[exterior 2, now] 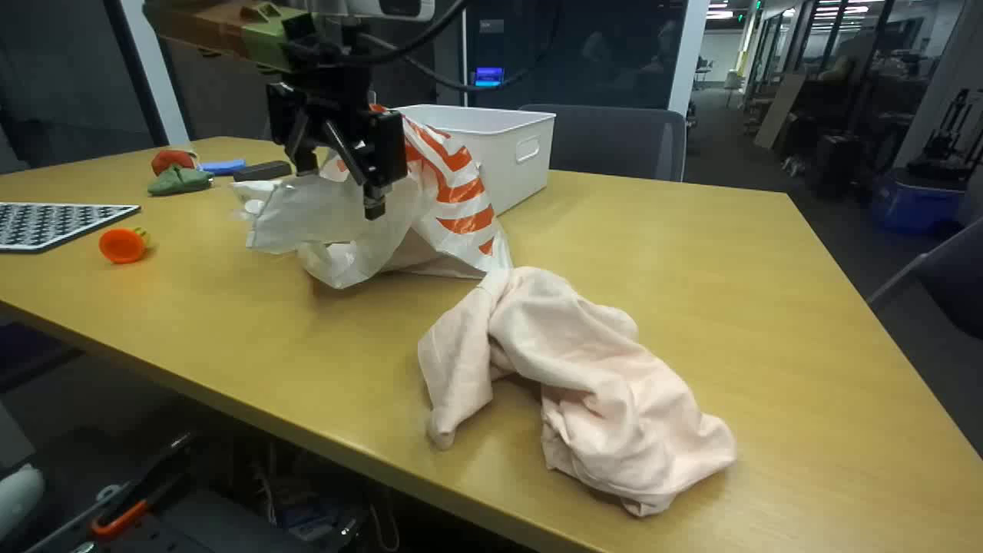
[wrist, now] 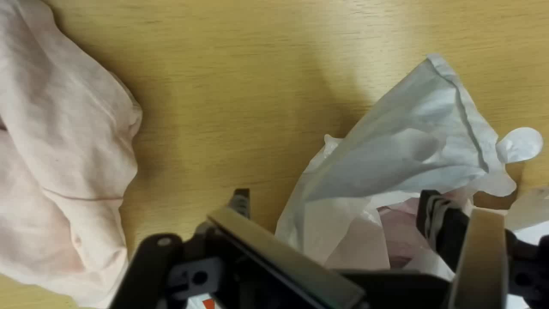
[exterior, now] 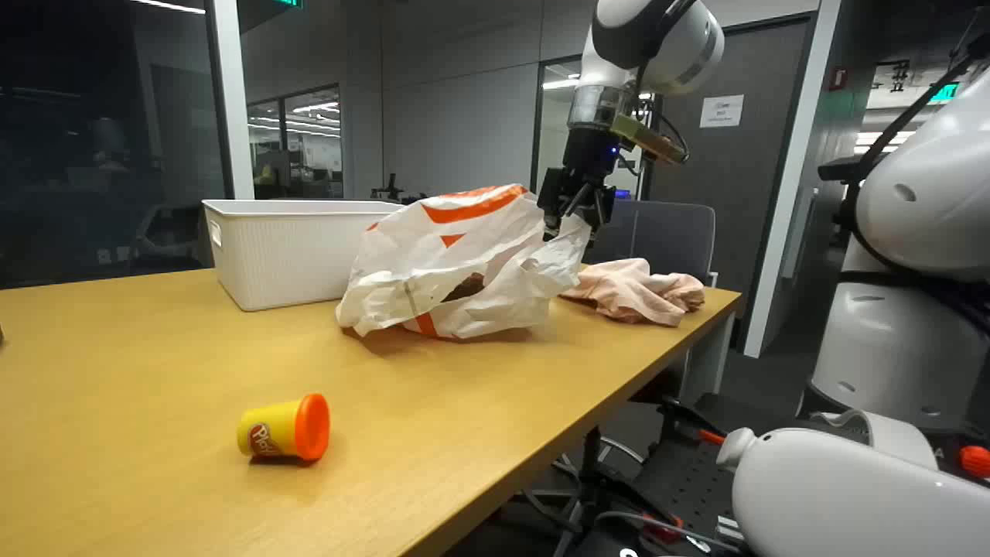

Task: Remove the moose toy from the plastic

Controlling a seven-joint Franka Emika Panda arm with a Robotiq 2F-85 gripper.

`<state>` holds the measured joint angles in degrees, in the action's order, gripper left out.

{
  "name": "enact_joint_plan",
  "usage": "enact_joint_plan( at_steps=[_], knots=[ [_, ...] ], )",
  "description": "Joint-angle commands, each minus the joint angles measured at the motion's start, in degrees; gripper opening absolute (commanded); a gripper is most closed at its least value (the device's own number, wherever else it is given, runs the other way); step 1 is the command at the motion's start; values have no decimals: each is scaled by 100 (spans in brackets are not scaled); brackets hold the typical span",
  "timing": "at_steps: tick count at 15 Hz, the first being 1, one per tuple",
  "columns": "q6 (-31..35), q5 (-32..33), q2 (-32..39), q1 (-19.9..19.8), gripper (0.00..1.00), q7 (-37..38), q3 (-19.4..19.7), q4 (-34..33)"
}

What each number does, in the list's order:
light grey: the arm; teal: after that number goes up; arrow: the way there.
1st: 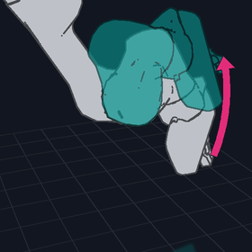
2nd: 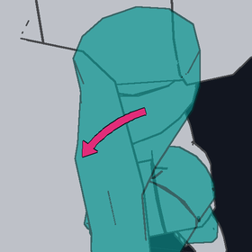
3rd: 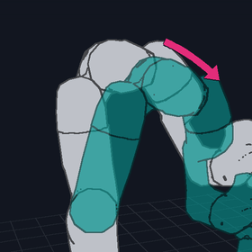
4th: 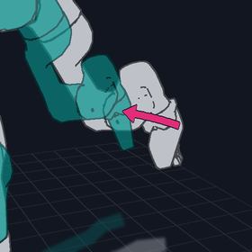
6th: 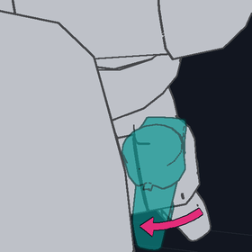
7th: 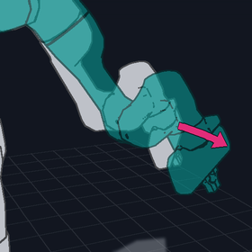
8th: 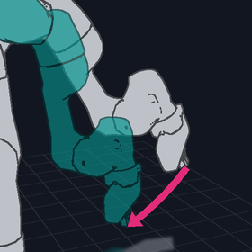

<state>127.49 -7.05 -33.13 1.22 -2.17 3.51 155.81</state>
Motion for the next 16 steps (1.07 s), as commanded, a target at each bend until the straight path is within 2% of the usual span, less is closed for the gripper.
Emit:
enact_joint_plan(
  at_steps=[1, 13, 16],
  knots=[
    [-16, -19, -2, -33, 100, -16, -31, -21],
    [-17, -19, -20, -33, 100, -16, -31, -35],
    [-238, -55, -325, 6, 100, 324, -234, -77]
  ],
)
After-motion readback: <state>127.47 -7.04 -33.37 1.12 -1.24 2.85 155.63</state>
